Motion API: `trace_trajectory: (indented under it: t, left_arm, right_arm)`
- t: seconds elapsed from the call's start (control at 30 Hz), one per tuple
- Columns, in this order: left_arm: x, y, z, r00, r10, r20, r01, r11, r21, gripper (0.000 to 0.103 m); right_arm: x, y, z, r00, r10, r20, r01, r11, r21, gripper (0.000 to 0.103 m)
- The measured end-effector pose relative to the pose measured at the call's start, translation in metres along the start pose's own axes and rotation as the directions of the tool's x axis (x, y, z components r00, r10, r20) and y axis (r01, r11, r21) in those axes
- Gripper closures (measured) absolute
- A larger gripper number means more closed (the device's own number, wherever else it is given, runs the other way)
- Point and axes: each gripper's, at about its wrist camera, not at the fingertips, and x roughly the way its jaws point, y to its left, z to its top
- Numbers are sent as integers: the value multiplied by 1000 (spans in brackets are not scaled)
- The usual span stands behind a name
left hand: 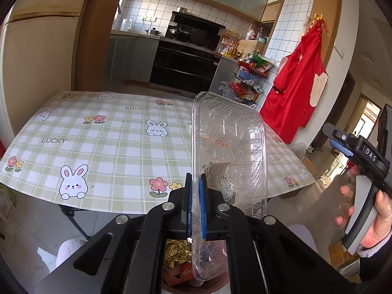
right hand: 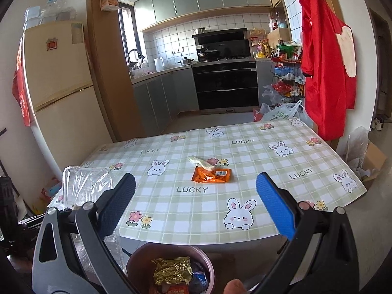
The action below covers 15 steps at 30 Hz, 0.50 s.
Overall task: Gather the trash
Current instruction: 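Lower the clear plastic tray into the pink bin and open the left gripper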
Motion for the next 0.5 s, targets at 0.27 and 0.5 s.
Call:
trace_trajectory:
  t: [0.27,0.5]
  left_arm:
    - [11,-2,-4,998,-45,-38,45,999,-5,97]
    - [26,22,-15,997,-8,-75,-2,992,-125,27]
  right_arm:
    - [2,0,-4,1000,2,3,-2,1000,-7,6]
    - [6,-2,-10,1000,-1,-8,1,1000,-5,6]
